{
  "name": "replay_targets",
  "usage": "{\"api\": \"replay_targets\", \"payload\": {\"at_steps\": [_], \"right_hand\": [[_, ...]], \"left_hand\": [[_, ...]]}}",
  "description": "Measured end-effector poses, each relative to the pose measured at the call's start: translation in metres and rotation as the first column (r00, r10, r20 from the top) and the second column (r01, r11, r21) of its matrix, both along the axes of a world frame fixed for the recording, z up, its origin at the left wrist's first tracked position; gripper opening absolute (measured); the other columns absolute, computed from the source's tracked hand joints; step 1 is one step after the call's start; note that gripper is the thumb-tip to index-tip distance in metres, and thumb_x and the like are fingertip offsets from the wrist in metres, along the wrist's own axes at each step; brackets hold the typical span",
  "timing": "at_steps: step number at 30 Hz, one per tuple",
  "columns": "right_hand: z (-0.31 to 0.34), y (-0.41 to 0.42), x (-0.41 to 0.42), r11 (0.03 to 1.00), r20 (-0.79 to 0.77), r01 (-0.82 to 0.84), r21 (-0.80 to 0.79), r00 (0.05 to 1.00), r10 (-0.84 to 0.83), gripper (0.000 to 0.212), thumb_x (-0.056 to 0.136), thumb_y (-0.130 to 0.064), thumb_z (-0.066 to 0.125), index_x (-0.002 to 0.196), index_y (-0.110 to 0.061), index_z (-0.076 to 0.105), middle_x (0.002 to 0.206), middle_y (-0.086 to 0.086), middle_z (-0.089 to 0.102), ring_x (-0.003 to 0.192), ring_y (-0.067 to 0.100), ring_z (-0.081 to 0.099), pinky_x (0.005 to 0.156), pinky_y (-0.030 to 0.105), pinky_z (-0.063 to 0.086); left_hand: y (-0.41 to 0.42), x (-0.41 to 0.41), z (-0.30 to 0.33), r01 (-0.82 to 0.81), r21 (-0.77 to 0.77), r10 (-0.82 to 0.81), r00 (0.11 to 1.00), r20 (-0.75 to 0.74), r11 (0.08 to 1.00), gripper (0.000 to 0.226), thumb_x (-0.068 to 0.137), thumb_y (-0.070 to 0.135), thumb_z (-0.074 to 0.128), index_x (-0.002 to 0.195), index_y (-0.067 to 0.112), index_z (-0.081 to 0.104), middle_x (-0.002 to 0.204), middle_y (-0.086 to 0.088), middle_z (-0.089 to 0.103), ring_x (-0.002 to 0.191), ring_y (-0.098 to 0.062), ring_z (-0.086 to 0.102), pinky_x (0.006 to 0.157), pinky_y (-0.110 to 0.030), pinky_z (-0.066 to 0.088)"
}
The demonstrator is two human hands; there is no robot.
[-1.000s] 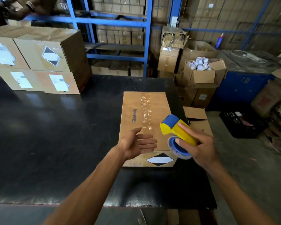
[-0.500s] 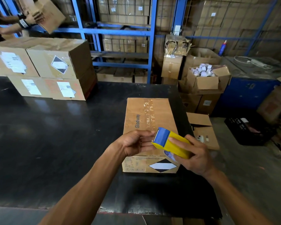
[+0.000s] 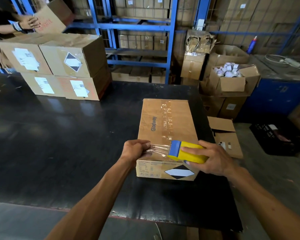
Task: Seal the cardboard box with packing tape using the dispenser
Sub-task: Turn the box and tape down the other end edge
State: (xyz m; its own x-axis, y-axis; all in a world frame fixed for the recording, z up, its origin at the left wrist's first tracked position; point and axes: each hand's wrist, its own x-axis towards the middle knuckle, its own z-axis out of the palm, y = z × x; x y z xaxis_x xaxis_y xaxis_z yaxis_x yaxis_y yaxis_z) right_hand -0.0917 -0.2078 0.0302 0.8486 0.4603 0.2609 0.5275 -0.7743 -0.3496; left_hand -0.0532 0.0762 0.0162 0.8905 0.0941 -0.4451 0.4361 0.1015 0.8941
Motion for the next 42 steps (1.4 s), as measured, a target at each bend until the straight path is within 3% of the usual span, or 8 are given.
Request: {"api": "replay_targets", "payload": {"at_steps": [6,10,13,24,28,30,38,42], "right_hand": [[-0.010,0.027,0.004,0.983,0.039,-0.033,-0.180,0.998,0.041,0.054,0.073,-0.057,0.063,0.126,-0.054,0.057,0.079,-0.001,0.051,0.053,0.017,0.046,0.046,0.020,0.031],[-0.020,0.051,0.008,0.969,0.066,-0.041,-0.245,0.996,0.059,0.049,0.069,-0.055,0.060,0.118,-0.049,0.066,0.074,-0.003,0.048,0.050,0.020,0.047,0.046,0.019,0.031],[-0.028,0.062,0.011,0.953,0.033,-0.040,-0.300,0.998,0.052,0.051,0.071,-0.060,0.050,0.118,-0.049,0.065,0.075,-0.003,0.047,0.050,0.022,0.049,0.043,0.024,0.040],[-0.031,0.079,0.013,0.919,-0.004,-0.032,-0.393,0.999,0.032,0.055,0.063,-0.056,0.076,0.116,-0.048,0.067,0.074,-0.001,0.050,0.050,0.021,0.053,0.047,0.022,0.029],[-0.027,0.082,0.014,0.913,-0.015,-0.029,-0.407,1.000,0.025,0.054,0.062,-0.057,0.074,0.115,-0.048,0.068,0.074,-0.001,0.050,0.049,0.021,0.053,0.046,0.022,0.030],[-0.026,0.083,0.015,0.912,-0.014,-0.028,-0.408,1.000,0.025,0.052,0.063,-0.057,0.071,0.114,-0.048,0.068,0.073,-0.002,0.049,0.048,0.020,0.052,0.047,0.022,0.027],[-0.025,0.085,0.016,0.901,-0.043,-0.030,-0.433,0.999,0.012,0.051,0.067,-0.059,0.065,0.118,-0.050,0.065,0.075,-0.004,0.048,0.053,0.020,0.054,0.050,0.022,0.028],[-0.024,0.085,0.017,0.868,-0.047,-0.016,-0.496,0.999,-0.009,0.054,0.068,-0.058,0.072,0.121,-0.052,0.062,0.080,-0.004,0.052,0.060,0.020,0.058,0.054,0.023,0.029]], "left_hand": [[0.011,-0.017,-0.047,-0.076,0.168,0.035,0.971,0.237,0.983,0.047,0.089,0.018,0.072,0.135,0.015,0.058,0.092,0.008,0.078,0.091,-0.009,0.073,0.093,-0.037,0.056],[0.019,-0.021,-0.067,-0.183,0.315,0.090,0.953,0.289,0.931,0.042,0.093,0.020,0.068,0.134,0.014,0.061,0.105,0.007,0.075,0.086,0.010,0.066,0.078,-0.007,0.050],[0.017,-0.024,-0.078,-0.232,0.336,0.142,0.952,0.272,0.913,0.040,0.093,0.018,0.068,0.132,0.013,0.062,0.114,0.000,0.073,0.091,0.007,0.064,0.070,0.004,0.041],[0.018,-0.019,-0.105,-0.285,0.201,0.235,0.942,0.239,0.937,0.038,0.092,0.012,0.067,0.129,0.011,0.064,0.115,0.001,0.073,0.105,-0.006,0.069,0.099,-0.029,0.052],[0.021,-0.018,-0.110,-0.279,0.202,0.225,0.941,0.253,0.939,0.037,0.092,0.014,0.068,0.128,0.013,0.065,0.113,0.004,0.074,0.097,0.004,0.068,0.088,-0.011,0.051],[0.024,-0.018,-0.113,-0.250,0.214,0.191,0.946,0.263,0.944,0.038,0.092,0.015,0.069,0.129,0.014,0.065,0.114,0.005,0.073,0.094,0.012,0.065,0.083,-0.005,0.049],[0.061,-0.010,-0.114,0.059,0.168,-0.108,0.947,0.303,0.984,0.051,0.090,0.007,0.070,0.138,0.006,0.054,0.133,-0.005,0.064,0.115,0.000,0.062,0.105,-0.028,0.048],[0.078,-0.007,-0.105,0.139,0.507,-0.378,0.832,0.407,0.851,0.058,0.090,-0.003,0.059,0.145,0.010,0.047,0.137,0.000,0.058,0.123,-0.002,0.055,0.107,-0.015,0.039]]}}
